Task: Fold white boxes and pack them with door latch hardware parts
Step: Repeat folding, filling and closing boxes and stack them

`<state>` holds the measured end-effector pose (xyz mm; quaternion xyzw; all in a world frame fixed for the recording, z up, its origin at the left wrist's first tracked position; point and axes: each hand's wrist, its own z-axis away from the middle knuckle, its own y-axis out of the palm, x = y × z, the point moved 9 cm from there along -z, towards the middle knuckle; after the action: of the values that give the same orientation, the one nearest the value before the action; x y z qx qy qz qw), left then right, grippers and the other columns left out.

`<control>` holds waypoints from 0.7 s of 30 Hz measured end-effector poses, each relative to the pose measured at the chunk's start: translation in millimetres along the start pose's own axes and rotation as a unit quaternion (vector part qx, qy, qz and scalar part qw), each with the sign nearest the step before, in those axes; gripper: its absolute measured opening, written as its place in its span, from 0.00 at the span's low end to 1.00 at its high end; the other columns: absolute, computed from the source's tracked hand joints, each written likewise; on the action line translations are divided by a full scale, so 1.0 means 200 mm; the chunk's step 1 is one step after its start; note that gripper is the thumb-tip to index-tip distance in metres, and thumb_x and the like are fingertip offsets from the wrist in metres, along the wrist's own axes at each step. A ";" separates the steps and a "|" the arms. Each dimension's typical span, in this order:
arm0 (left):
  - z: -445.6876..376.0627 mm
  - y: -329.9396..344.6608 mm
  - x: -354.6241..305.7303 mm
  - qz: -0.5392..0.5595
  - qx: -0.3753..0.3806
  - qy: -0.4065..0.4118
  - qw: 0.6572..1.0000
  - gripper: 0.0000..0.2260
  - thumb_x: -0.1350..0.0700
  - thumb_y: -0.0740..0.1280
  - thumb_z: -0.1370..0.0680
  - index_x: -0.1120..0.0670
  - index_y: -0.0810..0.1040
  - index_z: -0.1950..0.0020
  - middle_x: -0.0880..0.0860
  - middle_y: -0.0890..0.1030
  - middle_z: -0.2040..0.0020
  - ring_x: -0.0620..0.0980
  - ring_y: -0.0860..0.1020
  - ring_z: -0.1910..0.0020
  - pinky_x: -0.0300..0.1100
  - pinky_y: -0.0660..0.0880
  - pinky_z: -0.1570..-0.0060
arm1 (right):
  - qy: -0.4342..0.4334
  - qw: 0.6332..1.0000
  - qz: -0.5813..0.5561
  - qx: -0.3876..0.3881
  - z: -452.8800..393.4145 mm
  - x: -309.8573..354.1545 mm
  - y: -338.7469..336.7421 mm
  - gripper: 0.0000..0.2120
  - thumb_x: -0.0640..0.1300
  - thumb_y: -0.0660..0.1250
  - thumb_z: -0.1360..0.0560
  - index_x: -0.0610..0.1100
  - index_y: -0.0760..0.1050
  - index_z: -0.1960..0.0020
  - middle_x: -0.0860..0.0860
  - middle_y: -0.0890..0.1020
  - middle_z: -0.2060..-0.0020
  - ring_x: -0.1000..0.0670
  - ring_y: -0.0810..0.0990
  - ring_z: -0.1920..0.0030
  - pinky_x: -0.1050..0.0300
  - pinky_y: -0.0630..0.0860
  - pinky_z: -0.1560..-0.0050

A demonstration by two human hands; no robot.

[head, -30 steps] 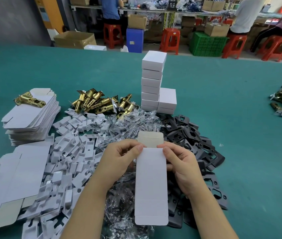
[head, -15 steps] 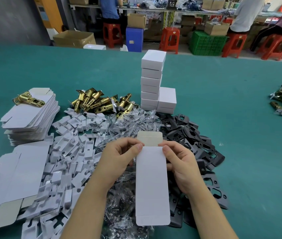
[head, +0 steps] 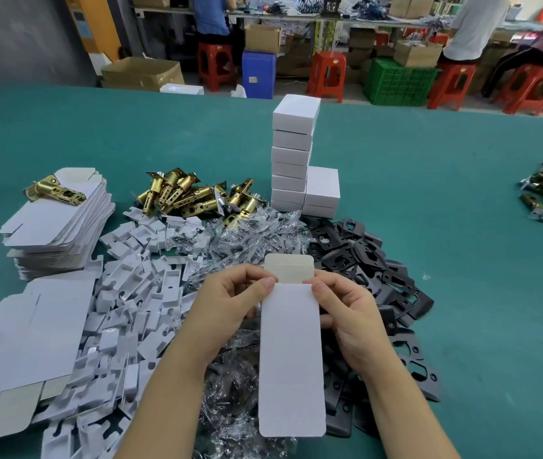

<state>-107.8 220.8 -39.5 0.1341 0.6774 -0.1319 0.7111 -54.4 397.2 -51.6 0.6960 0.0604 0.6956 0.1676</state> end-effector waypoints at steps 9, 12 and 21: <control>0.00 0.02 0.00 0.027 0.023 0.000 0.999 0.14 0.44 0.75 0.30 0.52 0.87 0.52 0.59 0.83 0.58 0.51 0.75 0.63 0.42 0.75 0.62 | 0.025 0.999 -0.016 0.017 0.01 0.01 0.03 0.07 0.46 0.70 0.25 0.44 0.86 0.54 0.48 0.85 0.43 0.49 0.85 0.57 0.59 0.81 0.66; 0.00 0.02 -0.01 0.030 0.020 0.008 0.999 0.14 0.43 0.75 0.30 0.51 0.87 0.52 0.63 0.83 0.52 0.52 0.78 0.58 0.42 0.78 0.57 | 0.046 0.998 -0.015 0.026 0.02 0.00 0.05 0.08 0.47 0.69 0.25 0.46 0.86 0.54 0.46 0.85 0.57 0.50 0.83 0.62 0.59 0.80 0.66; 0.00 0.01 -0.01 0.021 0.005 0.007 1.000 0.06 0.50 0.75 0.26 0.52 0.87 0.53 0.61 0.83 0.50 0.55 0.77 0.55 0.49 0.76 0.54 | 0.031 0.999 0.001 0.017 0.02 0.01 0.05 0.10 0.48 0.68 0.23 0.45 0.86 0.51 0.45 0.86 0.55 0.49 0.84 0.58 0.58 0.82 0.63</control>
<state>-106.8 222.9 -36.6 0.1530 0.6789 -0.1192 0.7081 -51.3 388.5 -46.1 0.6771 0.0766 0.7157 0.1529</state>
